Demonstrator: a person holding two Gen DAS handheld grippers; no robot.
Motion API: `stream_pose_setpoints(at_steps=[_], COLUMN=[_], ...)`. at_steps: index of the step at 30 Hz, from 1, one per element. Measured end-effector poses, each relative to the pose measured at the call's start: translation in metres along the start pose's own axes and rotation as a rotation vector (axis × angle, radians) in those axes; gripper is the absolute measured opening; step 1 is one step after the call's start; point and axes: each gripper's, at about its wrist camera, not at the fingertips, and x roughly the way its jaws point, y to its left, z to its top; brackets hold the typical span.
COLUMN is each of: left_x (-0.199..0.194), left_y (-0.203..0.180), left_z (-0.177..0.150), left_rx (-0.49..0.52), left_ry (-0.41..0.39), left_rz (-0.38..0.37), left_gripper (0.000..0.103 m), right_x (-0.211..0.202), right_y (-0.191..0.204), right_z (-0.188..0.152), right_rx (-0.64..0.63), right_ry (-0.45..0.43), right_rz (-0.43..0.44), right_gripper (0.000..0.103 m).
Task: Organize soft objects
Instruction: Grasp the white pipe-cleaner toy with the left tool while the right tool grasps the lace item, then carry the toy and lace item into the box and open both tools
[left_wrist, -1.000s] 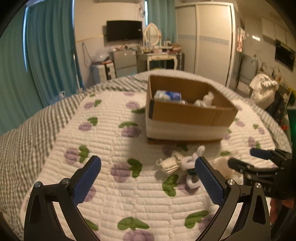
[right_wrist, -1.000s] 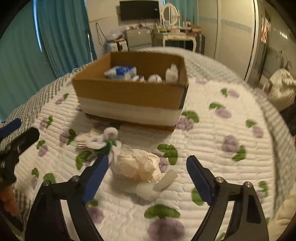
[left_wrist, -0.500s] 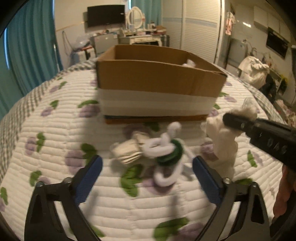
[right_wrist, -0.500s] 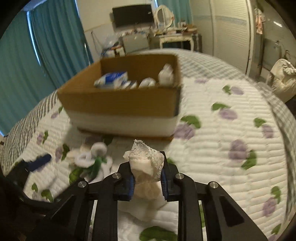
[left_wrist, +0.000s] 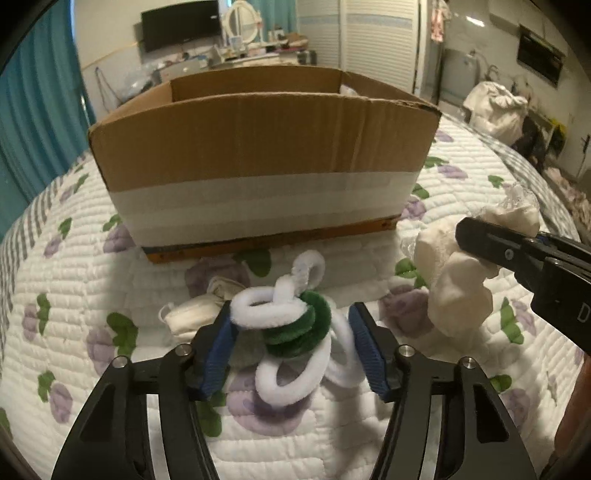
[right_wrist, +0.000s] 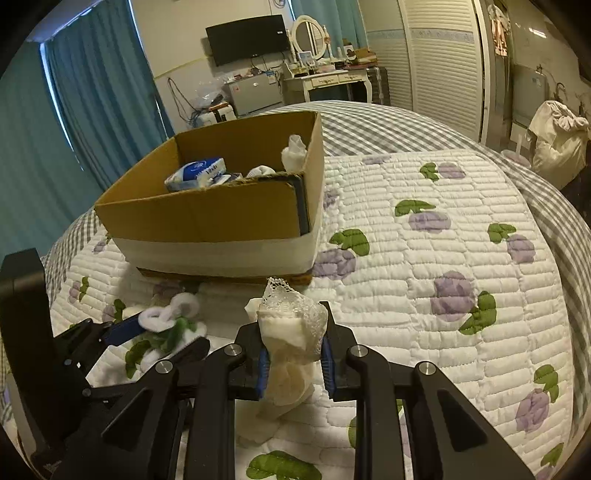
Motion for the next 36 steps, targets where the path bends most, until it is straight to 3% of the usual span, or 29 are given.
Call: stream_pose_setpoints(at_steps=[3, 9, 25, 31, 36], left_x=[-0.004, -0.033, -0.175, -0.209, -0.219], left_y=[0.002, 0.010, 0.024, 0.037, 0.042], left_z=[-0.003, -0.006, 0.020, 0.038, 0.059], left_rx=[0.010, -0.005, 0.008, 0.004, 0.021], left_ry=[0.000, -0.023, -0.263, -0.340, -0.373], left_rz=[-0.013, -0.030, -0.012, -0.017, -0.008], left_gripper=[0.051, 0.050, 0.051, 0.051, 0.051], right_x=[-0.003, -0.019, -0.138, -0.172, -0.185], right_y=[0.001, 0.007, 0.052, 0.068, 0.078], right_z=[-0.001, -0.001, 0.013, 0.021, 0.050], right_rx=[0.003, 0.001, -0.050, -0.088, -0.126], right_ry=[-0.002, -0.022, -0.204, -0.252, -0.290], right_rz=[0.001, -0.001, 0.047, 0.056, 0.073], right_gripper=[0.022, 0.022, 0.022, 0.022, 0.022])
